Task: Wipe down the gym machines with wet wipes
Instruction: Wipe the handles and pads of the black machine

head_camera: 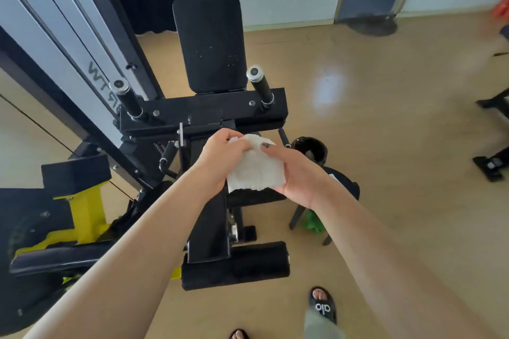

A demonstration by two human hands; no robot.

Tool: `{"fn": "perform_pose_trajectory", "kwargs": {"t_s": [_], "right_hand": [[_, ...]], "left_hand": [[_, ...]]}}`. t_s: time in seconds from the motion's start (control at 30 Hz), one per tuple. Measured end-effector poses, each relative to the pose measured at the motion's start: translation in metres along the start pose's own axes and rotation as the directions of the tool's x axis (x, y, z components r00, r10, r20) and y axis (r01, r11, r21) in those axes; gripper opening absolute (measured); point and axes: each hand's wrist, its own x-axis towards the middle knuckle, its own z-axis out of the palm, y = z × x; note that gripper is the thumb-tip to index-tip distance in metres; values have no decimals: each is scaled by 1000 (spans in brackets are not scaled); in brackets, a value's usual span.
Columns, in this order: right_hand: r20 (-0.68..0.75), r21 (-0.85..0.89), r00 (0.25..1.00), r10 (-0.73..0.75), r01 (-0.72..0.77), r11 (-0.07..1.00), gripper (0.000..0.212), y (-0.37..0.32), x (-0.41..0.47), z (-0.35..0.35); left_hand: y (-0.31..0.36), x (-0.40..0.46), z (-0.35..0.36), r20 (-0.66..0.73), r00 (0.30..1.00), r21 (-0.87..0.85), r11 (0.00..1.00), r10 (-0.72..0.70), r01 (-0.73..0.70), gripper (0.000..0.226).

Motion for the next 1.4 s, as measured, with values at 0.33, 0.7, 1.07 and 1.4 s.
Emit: {"fn": "perform_pose_trajectory", "kwargs": {"t_s": [0.33,0.7,1.07,1.4], "right_hand": [[32,204,995,90,-94,974,33,-79,13,-156],[165,214,967,196,-229,950,38,-166,78,-219],[145,159,960,240,-262,952,34,-213,164,-230],[376,-365,893,247,-102,925,30,-239,268,-231]], "left_hand": [[52,53,165,-118,992,61,997,-47,55,20],[95,111,175,-817,513,-417,884,-262,-213,65],[95,198,186,-892,128,-431,731,-433,-529,52],[85,254,185,-759,-414,-348,850,-503,-396,81]]}}
